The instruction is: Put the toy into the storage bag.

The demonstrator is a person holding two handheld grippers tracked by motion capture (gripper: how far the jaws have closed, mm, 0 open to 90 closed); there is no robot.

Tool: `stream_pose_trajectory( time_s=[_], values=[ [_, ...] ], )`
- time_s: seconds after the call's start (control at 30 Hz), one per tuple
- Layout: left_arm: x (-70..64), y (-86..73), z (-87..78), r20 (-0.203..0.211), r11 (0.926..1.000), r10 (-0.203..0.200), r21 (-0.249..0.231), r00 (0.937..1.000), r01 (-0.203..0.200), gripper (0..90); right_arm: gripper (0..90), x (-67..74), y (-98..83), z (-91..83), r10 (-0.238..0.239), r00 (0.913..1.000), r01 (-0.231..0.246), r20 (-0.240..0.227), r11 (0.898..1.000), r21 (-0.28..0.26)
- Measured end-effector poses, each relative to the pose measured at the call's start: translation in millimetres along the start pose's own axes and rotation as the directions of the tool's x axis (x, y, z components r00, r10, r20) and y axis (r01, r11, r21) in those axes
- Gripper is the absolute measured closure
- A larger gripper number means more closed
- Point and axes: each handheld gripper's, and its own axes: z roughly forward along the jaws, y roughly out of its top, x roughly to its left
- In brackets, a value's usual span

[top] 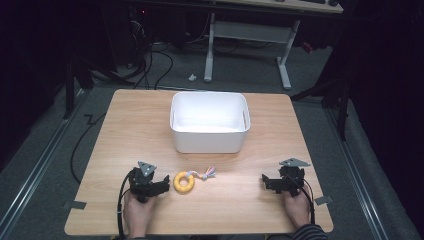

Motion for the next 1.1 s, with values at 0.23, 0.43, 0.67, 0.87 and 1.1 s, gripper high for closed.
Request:
stream_pose_trajectory(
  time_s=[0.23, 0.43, 0.67, 0.87, 1.1],
  values=[
    [5.0, -3.1, -3.6, 0.042, 1.0, 0.01, -0.003, 0.9991, -0.009, 15.6, 0.2, 0.1, 0.1, 0.2, -0.004, 1.0, 0.004, -0.002, 1.0, 0.0],
    [8.1, -4.9, -8.5, 0.066, 0.9999, -0.016, 0.003, 0.9977, 0.016, 15.0, 0.2, 0.8, 0.3, 0.2, -0.021, 0.9997, 0.021, -0.016, 1.0, 0.0],
    [22.4, -6.3, -15.4, 0.105, 0.9952, -0.097, 0.013, 0.9897, 0.097, 17.4, 0.2, 2.0, 0.4, 0.3, -0.034, 0.9991, 0.034, -0.027, 0.999, 0.0],
    [23.8, -2.4, -22.9, 0.119, 0.995, -0.099, 0.002, 0.988, 0.1, 21.2, 0.2, 2.4, 0.5, 0.4, -0.032, 0.9991, 0.032, -0.027, 0.999, 0.0],
    [28.1, 3.1, -37.5, 0.168, 0.9937, -0.101, -0.031, 0.9807, 0.107, 21.5, 0.2, 3.0, 0.8, 0.8, -0.037, 0.9989, 0.037, -0.03, 0.999, -0.001]
  ],
)
